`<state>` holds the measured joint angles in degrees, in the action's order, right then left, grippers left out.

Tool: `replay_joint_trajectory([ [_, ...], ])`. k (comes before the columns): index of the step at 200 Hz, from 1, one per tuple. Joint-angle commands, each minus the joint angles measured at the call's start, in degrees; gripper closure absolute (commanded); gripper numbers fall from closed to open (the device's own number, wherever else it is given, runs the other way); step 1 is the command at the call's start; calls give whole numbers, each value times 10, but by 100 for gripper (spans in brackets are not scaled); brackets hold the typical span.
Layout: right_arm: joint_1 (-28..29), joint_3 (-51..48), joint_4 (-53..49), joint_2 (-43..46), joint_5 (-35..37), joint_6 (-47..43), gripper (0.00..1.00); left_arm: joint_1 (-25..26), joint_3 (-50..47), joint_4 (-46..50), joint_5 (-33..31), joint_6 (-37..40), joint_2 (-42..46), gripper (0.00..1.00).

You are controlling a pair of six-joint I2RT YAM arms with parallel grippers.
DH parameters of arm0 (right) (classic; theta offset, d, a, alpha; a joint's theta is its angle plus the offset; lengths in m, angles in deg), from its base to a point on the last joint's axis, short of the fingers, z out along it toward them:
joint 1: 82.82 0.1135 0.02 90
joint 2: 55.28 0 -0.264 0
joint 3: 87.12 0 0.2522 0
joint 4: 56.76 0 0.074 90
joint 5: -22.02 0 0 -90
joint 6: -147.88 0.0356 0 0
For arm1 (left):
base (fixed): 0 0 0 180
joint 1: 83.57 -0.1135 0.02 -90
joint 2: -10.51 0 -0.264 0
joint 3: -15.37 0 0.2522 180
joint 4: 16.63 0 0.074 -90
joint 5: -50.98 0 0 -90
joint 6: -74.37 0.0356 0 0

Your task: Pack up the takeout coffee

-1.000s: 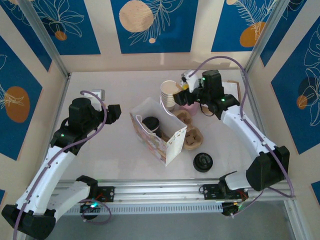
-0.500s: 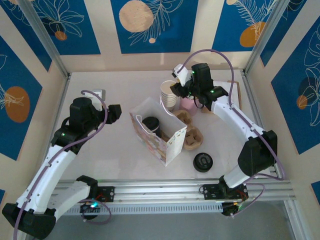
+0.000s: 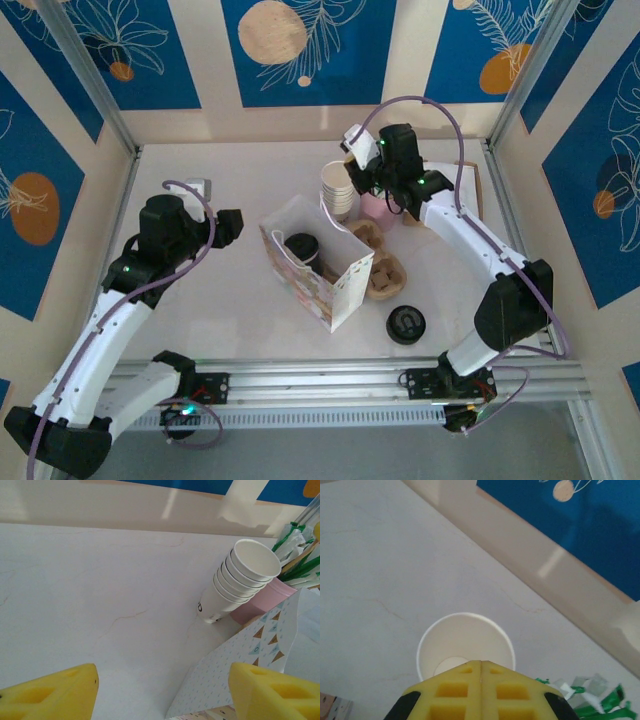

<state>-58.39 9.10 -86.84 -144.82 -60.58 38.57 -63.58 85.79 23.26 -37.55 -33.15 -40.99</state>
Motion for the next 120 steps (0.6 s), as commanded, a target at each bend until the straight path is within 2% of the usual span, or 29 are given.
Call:
replay_joint_trajectory([
  [1,2,36,-6,7,32,-3,100,-4,-2,-1,14,-2,1,31],
  [33,-1,38,-6,36,46,18,100,-4,-3,-1,12,-2,2,31],
  [73,-3,72,-38,100,84,89,100,-4,-4,-3,14,-4,2,31],
  [120,-2,102,-95,225,55,191,100,-4,-6,-4,10,-4,5,30],
])
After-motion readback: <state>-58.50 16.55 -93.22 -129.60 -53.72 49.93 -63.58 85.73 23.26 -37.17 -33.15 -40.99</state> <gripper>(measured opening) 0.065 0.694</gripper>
